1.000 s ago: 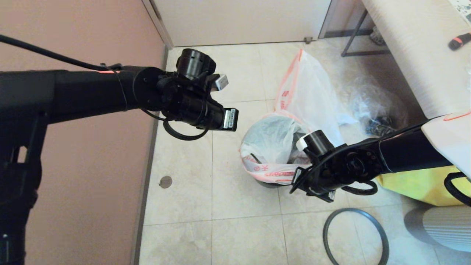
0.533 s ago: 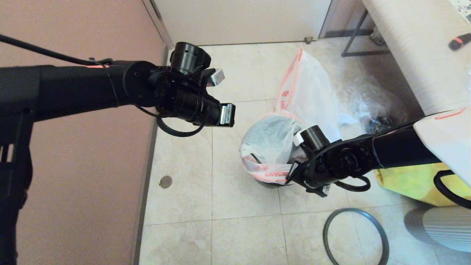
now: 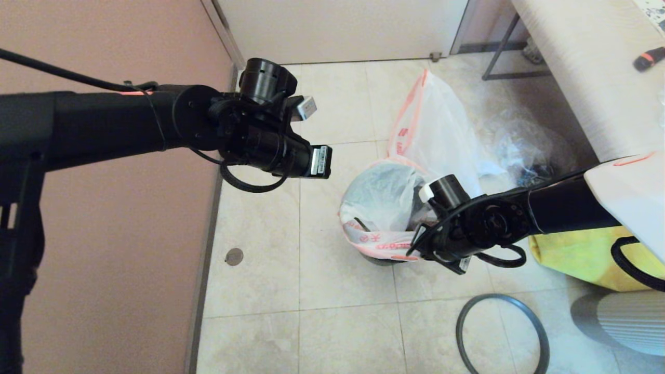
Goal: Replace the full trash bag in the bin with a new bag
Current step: Put the new garbage bag on the trash can
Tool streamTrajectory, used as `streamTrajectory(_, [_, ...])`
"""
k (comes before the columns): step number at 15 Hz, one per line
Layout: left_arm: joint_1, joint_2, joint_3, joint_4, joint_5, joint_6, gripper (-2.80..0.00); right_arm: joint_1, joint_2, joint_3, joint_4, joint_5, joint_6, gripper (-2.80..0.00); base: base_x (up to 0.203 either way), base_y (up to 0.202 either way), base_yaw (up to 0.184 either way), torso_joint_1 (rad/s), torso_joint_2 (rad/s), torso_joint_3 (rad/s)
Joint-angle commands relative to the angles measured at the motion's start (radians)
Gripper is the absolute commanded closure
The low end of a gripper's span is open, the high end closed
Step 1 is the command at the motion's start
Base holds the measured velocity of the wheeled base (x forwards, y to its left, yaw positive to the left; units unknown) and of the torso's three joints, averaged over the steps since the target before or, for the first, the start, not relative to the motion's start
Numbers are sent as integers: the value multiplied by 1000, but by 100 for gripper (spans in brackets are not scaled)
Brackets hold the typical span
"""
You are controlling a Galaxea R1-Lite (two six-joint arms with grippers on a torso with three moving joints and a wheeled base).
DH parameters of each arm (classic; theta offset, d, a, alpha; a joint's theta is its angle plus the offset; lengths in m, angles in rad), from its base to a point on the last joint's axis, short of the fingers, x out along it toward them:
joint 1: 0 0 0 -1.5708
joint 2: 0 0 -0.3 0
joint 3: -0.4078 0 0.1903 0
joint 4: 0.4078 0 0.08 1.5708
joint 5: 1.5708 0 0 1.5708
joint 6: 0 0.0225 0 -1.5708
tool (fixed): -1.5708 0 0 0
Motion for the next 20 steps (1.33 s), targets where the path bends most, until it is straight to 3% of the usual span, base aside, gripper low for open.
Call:
streamTrajectory(1, [0, 1, 0, 1, 0, -1, 0, 1, 6, 0, 2, 0, 4, 0, 0, 0, 0, 0, 0, 0])
streamTrajectory(20, [-3, 1, 3, 1, 0, -1, 0, -7, 184, -83, 24, -9, 5, 0, 0, 0, 0, 0, 0, 0])
